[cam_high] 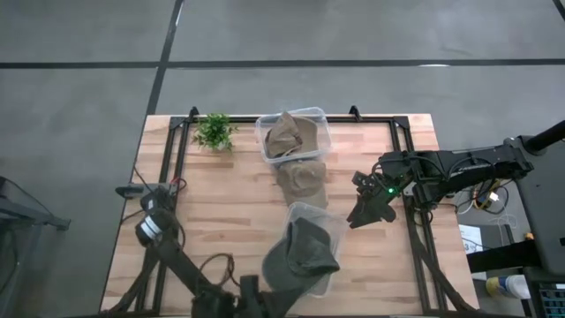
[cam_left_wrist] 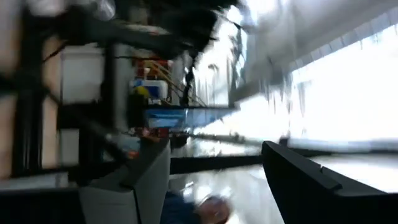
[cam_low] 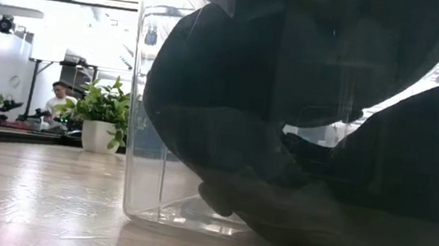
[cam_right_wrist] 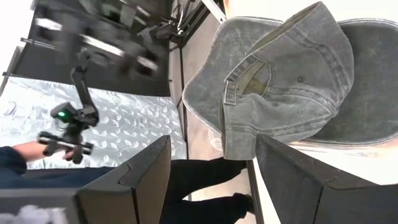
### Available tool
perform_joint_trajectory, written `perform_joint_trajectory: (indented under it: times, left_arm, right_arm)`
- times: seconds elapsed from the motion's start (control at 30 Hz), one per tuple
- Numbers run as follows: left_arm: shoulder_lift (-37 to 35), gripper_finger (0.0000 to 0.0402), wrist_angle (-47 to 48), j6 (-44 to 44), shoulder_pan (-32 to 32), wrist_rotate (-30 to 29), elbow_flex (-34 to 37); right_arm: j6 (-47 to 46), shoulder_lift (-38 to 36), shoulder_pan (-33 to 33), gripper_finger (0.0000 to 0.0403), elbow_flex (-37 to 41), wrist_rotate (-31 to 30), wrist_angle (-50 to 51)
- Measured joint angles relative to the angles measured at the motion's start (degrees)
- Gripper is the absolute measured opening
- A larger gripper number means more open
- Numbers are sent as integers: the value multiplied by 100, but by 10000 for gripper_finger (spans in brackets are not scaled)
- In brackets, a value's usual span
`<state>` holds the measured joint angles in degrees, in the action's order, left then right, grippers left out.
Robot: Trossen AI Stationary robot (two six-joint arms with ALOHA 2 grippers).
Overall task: Pick & Place hat
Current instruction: Put the gray cap into the bottom transparent container
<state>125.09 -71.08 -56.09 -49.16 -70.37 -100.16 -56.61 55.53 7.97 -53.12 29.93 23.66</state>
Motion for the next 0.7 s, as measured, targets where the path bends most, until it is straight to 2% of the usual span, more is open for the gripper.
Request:
perform_joint_trajectory:
  times: [0.07,0.13,0.2,0.33,0.47,0.6,0.7]
  left_arm:
    - [-287,241,336,1125,44,316,-82]
    - [-642,239,1077,2024,72,392,-162]
    - [-1029,238,2381,2380,83,394,-245]
    - [-1626,238,5822,1567,85,352,-533]
    - [-1918,238,9022,764,90,707,-1276]
    - [-1957,238,11089,540,208,1581,-1981]
    - [-1957,238,11961,920,365,2512,-2223]
  right_arm:
    - [-21,0,2,228,0,0,4]
    - [-17,0,2,228,0,0,1]
    - [-22,0,1,228,0,0,3]
    - [0,0,0,228,0,0,3]
    - [-19,0,2,228,0,0,7]
    - [-13,0,1,228,0,0,4]
    - [-15,0,0,228,0,0,3]
